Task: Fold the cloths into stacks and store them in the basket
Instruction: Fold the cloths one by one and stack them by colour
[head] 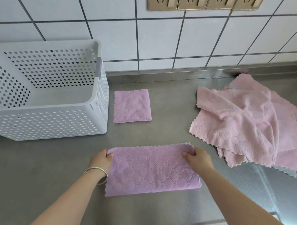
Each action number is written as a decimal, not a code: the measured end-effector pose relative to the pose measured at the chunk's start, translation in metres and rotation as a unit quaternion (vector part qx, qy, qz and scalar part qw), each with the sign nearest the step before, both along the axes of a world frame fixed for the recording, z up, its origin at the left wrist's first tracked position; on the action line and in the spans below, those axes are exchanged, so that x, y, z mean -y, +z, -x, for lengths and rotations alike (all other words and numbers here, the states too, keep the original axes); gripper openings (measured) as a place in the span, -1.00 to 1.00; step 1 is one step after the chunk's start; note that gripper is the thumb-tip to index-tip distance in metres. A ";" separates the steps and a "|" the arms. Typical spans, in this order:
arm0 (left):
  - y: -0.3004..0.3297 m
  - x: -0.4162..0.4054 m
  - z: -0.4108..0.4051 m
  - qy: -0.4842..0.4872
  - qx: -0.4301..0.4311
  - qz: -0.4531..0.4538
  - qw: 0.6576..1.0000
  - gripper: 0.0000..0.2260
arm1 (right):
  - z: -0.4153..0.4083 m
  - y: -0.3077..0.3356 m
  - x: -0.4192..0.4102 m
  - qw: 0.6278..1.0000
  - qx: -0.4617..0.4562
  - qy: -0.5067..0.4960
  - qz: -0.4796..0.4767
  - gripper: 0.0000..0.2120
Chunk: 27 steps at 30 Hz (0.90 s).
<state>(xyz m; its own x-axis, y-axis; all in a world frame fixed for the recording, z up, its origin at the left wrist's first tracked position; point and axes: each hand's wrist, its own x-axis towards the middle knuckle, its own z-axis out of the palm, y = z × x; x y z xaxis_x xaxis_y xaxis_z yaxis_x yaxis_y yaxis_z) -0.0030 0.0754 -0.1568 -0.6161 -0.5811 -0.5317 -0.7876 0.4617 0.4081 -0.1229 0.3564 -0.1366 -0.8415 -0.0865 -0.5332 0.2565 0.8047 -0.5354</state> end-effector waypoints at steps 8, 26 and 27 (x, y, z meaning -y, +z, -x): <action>0.002 -0.002 0.007 -0.012 0.025 0.026 0.999 -0.73 | 0.003 -0.003 0.006 0.999 -0.011 -0.010 -0.035 -0.77; -0.011 -0.115 0.020 -0.471 -0.048 0.209 0.856 -0.44 | -0.024 -0.004 0.003 0.993 -0.026 -0.054 -0.102 -0.65; -0.013 -0.117 0.022 -0.485 -0.022 0.202 0.851 -0.41 | -0.026 -0.004 0.003 0.992 -0.019 -0.055 -0.114 -0.66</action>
